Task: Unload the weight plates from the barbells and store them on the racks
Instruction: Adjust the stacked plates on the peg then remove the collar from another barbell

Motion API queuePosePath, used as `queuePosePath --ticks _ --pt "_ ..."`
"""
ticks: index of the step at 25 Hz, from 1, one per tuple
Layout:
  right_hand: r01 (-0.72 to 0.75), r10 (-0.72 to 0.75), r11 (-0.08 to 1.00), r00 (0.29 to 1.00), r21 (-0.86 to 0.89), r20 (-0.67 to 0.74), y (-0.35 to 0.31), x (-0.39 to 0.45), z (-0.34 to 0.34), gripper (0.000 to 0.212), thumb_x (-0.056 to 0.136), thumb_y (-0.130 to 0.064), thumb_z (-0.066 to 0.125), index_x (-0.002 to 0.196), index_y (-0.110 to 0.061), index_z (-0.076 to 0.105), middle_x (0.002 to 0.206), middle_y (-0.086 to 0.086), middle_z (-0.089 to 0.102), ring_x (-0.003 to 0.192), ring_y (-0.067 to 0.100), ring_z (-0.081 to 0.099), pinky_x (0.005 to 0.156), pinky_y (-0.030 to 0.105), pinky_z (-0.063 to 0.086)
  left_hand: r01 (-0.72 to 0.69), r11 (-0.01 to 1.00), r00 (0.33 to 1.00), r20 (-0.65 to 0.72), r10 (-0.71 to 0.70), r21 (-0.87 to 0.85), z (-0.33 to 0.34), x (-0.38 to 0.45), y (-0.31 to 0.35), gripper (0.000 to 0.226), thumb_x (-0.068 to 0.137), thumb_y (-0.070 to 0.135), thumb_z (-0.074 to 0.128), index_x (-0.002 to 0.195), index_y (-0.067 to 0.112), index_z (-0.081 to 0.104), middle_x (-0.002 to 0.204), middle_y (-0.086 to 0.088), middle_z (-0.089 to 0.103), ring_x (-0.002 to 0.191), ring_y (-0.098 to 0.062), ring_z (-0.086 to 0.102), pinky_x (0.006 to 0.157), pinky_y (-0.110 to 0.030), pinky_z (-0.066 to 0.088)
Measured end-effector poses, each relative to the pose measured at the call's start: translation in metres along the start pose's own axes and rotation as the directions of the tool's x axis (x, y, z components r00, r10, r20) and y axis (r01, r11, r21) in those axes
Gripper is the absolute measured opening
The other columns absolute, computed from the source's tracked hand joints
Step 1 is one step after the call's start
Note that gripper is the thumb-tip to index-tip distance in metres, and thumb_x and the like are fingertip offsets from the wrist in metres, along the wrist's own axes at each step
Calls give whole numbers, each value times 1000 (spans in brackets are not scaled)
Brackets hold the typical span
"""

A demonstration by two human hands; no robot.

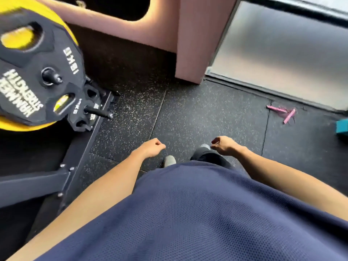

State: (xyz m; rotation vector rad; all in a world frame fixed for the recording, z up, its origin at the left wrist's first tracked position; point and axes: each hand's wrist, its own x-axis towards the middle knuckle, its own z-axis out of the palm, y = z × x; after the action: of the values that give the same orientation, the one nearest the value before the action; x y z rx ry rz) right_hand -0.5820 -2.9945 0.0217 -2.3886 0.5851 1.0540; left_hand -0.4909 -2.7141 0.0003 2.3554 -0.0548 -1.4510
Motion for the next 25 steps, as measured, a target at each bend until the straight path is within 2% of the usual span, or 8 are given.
queuePosePath --ticks 4,8,11,16,17,20,21,25 --pt "196 -178 962 978 -190 104 -55 64 -62 36 95 -26 54 119 -1 62 124 19 64 115 35 58 95 36 45 124 941 986 -64 -152 -315 -2 6 -1 31 92 47 49 110 23 55 105 3 55 100 -20 52 85 -36 39" --pt "393 -308 854 910 -342 276 -95 113 -110 39 95 -28 57 129 -9 58 127 12 63 114 28 60 89 26 44 191 750 922 -145 -358 -633 22 10 21 26 90 45 55 104 25 57 111 0 58 104 -21 54 96 -34 40" --pt "505 -363 747 855 -433 370 -129 138 -142 41 94 -28 58 131 -11 56 114 11 66 99 28 64 78 24 48 140 579 850 -203 -486 -803 38 8 62 31 93 26 58 119 9 56 105 -3 53 96 -16 50 78 -22 34" --pt "644 -470 628 762 -437 446 -191 145 -166 49 93 -29 58 137 -10 48 134 14 56 121 30 55 97 32 43 13 429 745 -278 -607 -903 0 -19 74 42 93 32 58 132 20 46 129 -15 50 100 -23 55 78 -26 36" --pt "659 -487 625 749 -420 450 -207 142 -168 50 93 -28 59 138 -10 46 135 15 55 123 32 53 99 34 42 -16 415 712 -302 -634 -910 -14 -30 69 42 93 34 58 132 22 45 130 -14 51 101 -24 57 80 -28 39" --pt "753 -611 536 658 -382 440 -260 126 -179 53 92 -29 60 139 -11 46 136 14 54 123 30 54 101 33 41 -100 443 594 -410 -692 -891 -63 -70 53 41 95 35 54 132 23 43 93 2 55 70 -17 53 63 -27 39" --pt "785 -661 489 618 -380 426 -278 118 -186 52 91 -30 61 138 -11 47 135 13 56 120 29 56 99 30 42 -110 463 547 -443 -711 -879 -81 -84 48 41 94 37 54 132 23 43 90 4 53 71 -18 54 63 -28 38" --pt "879 -830 341 448 -334 332 -347 76 -213 49 90 -28 62 134 -10 52 134 13 57 123 28 54 100 29 39 -175 550 384 -571 -726 -817 -146 -142 31 46 87 49 55 128 32 45 117 -8 59 100 -27 60 80 -35 43"
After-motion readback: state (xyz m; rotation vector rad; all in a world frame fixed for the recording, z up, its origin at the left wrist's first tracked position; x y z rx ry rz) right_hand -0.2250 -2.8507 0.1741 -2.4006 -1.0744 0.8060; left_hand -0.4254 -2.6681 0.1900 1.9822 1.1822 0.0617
